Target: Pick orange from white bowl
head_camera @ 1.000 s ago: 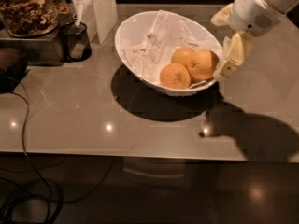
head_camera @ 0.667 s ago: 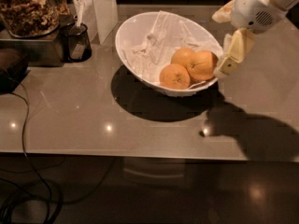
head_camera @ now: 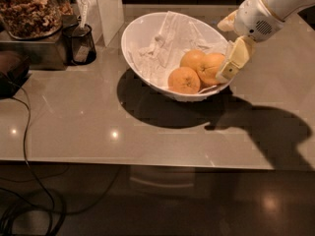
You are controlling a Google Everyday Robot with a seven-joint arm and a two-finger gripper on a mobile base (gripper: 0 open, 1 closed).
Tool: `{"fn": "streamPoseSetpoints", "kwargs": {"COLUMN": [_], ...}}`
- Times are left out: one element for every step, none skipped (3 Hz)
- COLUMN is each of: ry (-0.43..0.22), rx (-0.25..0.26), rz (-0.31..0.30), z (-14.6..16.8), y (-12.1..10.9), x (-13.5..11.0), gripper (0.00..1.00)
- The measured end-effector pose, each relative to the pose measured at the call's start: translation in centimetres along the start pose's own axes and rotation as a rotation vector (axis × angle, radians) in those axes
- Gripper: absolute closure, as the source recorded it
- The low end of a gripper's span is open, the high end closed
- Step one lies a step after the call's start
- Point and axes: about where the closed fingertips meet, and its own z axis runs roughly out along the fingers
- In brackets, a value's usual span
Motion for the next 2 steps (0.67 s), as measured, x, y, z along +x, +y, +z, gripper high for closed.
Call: {"fn": "streamPoseSetpoints", "kwargs": {"ry": [0.000, -0.034], "rx": [-0.001, -0.071], "rz": [0.000, 0.040], "z": [0.0, 2.3], "y": [0.0, 0.9], "x": [0.0, 0.5], "gripper": [0.00, 0.00]}}
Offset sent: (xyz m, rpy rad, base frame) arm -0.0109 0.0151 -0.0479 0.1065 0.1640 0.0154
